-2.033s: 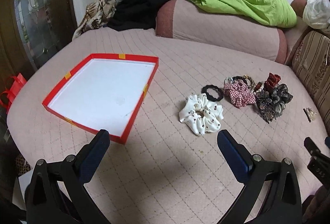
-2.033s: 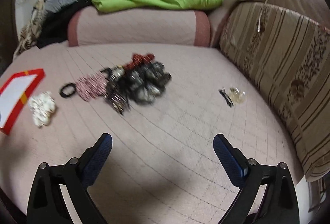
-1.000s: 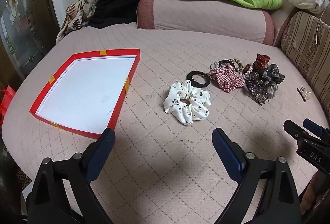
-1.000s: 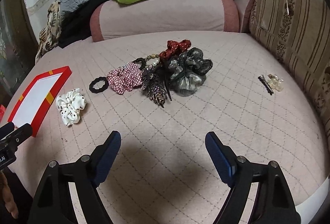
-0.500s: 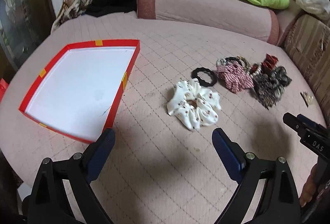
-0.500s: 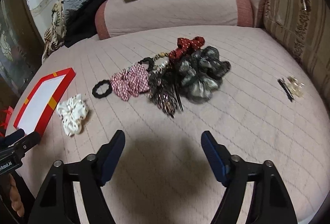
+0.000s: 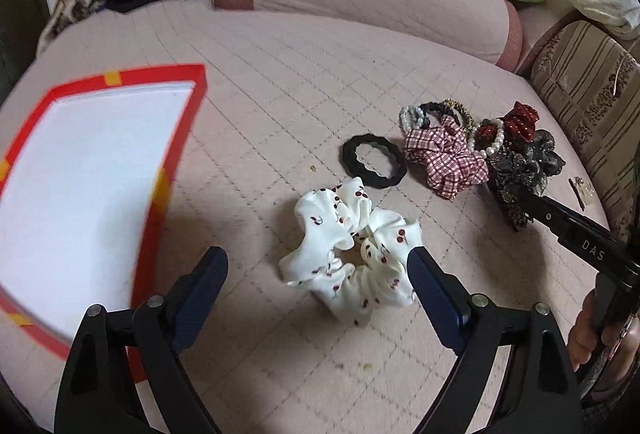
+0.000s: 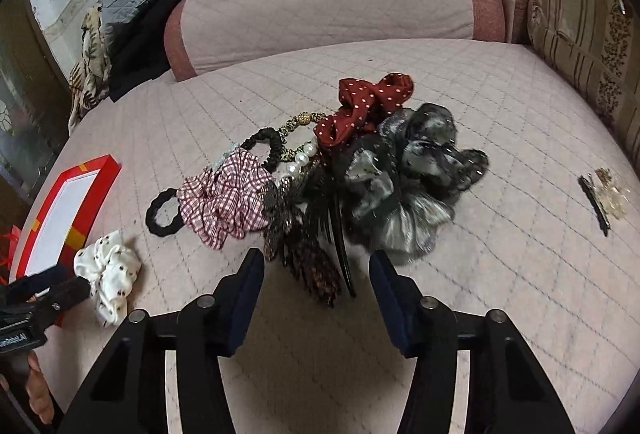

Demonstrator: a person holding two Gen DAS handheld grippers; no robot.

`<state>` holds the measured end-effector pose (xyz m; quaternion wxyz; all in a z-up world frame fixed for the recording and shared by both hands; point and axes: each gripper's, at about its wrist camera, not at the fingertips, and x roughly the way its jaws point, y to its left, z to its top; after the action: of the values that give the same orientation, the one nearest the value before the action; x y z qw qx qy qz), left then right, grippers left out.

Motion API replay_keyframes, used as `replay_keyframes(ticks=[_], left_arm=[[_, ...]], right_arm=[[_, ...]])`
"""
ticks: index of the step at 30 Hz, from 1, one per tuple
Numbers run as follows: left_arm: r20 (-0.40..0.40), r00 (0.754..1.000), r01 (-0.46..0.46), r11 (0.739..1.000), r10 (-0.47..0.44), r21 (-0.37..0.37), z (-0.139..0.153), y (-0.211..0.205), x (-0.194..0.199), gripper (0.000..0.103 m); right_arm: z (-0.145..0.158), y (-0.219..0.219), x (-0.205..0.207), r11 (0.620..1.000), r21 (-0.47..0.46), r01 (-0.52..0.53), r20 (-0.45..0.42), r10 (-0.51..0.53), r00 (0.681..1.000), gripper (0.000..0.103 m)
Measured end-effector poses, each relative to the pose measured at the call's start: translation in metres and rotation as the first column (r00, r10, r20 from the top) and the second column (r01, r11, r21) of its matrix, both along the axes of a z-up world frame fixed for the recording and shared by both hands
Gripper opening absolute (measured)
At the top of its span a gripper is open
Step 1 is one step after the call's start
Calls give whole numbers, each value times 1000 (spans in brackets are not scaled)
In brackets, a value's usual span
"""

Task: Organize jewelry
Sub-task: 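Grasp the white cherry scrunchie with the left tool while the right tool grasps a black claw clip, then carry both items into the red-rimmed tray and open both tools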

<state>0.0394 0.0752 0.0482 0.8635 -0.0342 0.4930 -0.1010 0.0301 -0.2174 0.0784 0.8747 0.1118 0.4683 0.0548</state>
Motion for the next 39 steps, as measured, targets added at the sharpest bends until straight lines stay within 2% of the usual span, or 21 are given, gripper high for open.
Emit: replay_keyframes(ticks=[2, 3, 4, 5, 6, 8, 9, 12, 15, 22, 29, 35, 39], left_arm=[[-22, 1000, 2, 1000, -2, -3, -7, -3, 5, 84], [-31, 999, 7, 1000, -7, -3, -10, -5, 6, 81], [-47, 999, 19, 1000, -20, -13, -14, -8, 8, 71], [-62, 998, 28, 999, -30, -25, -17, -11, 9, 56], [-79, 996, 32, 999, -35, -35, -19, -13, 10, 48], [-83, 996, 24, 999, -26, -31, -20, -16, 9, 20], [-81, 996, 20, 999, -22, -36, -19, -17, 8, 13], [-82, 997, 11, 998, -16, -64, -12, -18, 0, 12], [-47, 999, 21, 997, -24, -71, 3, -17, -17, 12], [19, 1000, 7, 997, -5, -80, 35, -7, -58, 12], [74, 997, 6, 997, 0, -82, 52, 0, -91, 12], [121, 993, 25, 998, -18, -57, 66, -3, -102, 12], [156, 988, 4, 998, 5, -56, 79, 11, -112, 12]], right_arm=[[-3, 2, 7, 1000, 3, 3, -7, -3, 1000, 58], [-4, 1, 9, 1000, 9, 5, -10, -5, 1000, 53], [-6, 1, 11, 1000, 18, 7, -15, -7, 1000, 48], [-7, 2, 13, 1000, 26, 9, -24, -8, 1000, 39], [-9, 2, 14, 999, 32, 9, -33, -8, 999, 36], [-8, 2, 11, 999, 46, 10, -30, -9, 1000, 31], [-7, 3, 9, 998, 57, 8, -31, -6, 1000, 20], [-1, 5, 1, 996, 87, -6, -29, 9, 1000, 15], [7, 5, -13, 995, 96, -11, -17, 13, 1000, 11], [22, -3, -48, 988, 157, -3, -17, 6, 1000, 10], [41, -1, -89, 980, 196, -21, 16, 18, 1000, 10], [53, 2, -99, 978, 207, -19, 30, 13, 999, 10], [72, 11, -104, 977, 206, -55, 68, 42, 997, 10]])
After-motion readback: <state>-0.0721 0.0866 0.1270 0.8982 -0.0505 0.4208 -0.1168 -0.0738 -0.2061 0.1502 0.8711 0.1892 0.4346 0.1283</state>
